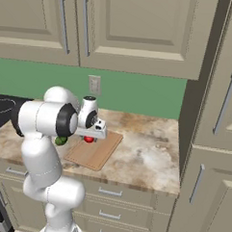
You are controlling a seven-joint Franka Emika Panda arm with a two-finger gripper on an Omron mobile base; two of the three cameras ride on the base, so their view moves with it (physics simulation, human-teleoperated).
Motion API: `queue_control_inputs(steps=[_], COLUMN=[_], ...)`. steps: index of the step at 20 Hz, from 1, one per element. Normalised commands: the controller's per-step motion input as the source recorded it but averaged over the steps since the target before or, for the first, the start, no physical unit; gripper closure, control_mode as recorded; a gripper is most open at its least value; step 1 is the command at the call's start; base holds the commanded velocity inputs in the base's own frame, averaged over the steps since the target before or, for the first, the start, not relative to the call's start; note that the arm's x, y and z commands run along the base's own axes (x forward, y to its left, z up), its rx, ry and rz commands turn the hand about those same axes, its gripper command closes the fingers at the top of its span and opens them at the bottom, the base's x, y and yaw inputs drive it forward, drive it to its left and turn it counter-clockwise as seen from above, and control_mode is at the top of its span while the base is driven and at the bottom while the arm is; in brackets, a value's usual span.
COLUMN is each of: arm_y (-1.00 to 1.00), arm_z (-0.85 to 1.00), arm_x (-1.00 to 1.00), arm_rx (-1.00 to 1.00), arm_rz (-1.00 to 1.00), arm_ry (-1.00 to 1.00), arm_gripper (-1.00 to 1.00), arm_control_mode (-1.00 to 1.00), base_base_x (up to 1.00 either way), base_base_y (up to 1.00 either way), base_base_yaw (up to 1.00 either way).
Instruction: Place the avocado, onion, tomato, and bell pepper on the cutting board.
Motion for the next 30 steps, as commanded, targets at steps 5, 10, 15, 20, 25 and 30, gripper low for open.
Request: queue_control_inputs(steps=[5,10,15,20,25,30], arm_y=[0.00,0.00,-0.06,-0.05,0.00,0.00], arm_z=[-0.29,-0.30,-0.08,0.00,0.00,0.19], arm_x=[0.12,0.00,0.00,-0.01,-0.10,-0.23], arm_rx=[0.00,0.00,0.00,0.00,0.00,0.00], arm_rz=[0.00,0.00,0.00,0.00,0.00,0.00], arm_ry=[0.07,0.05,0.00,0.00,-0.03,-0.11], arm_gripper=[1.00,-1.00,-1.00,-1.00,-1.00,-1.00], arm_control_mode=[-1.00,-1.00,-1.00,-1.00,-1.00,-1.00], base_base_x=[0.00,0.00,0.00,0.00,0.00,0.00], base_base_y=[0.00,0.00,0.00,0.00,0.00,0.00], base_base_yaw=[0.00,0.00,0.00,0.00,0.00,0.00])
